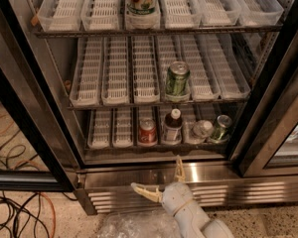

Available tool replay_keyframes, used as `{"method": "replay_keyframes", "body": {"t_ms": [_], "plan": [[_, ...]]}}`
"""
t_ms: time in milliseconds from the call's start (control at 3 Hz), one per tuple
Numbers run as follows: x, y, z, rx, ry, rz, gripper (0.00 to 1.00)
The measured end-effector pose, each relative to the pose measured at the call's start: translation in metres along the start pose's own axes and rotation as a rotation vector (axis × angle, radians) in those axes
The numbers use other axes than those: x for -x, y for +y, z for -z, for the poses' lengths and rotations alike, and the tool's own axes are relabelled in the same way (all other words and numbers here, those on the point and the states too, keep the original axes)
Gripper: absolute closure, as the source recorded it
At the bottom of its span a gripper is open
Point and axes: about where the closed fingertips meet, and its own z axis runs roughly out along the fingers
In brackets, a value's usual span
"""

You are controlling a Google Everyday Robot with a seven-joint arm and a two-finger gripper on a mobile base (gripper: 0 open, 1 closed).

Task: Pick coke can from bottom shelf of fridge

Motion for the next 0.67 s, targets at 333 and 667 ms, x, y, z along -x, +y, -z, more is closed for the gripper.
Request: {"method": "replay_keyframes", "body": {"t_ms": [333,667], "plan": [[-0.007,-0.008,-0.017,-0.013,0.018,0.007,0.00],[-0.010,-0.015,-0.037,-0.013,0.024,0.020,0.00]]}}
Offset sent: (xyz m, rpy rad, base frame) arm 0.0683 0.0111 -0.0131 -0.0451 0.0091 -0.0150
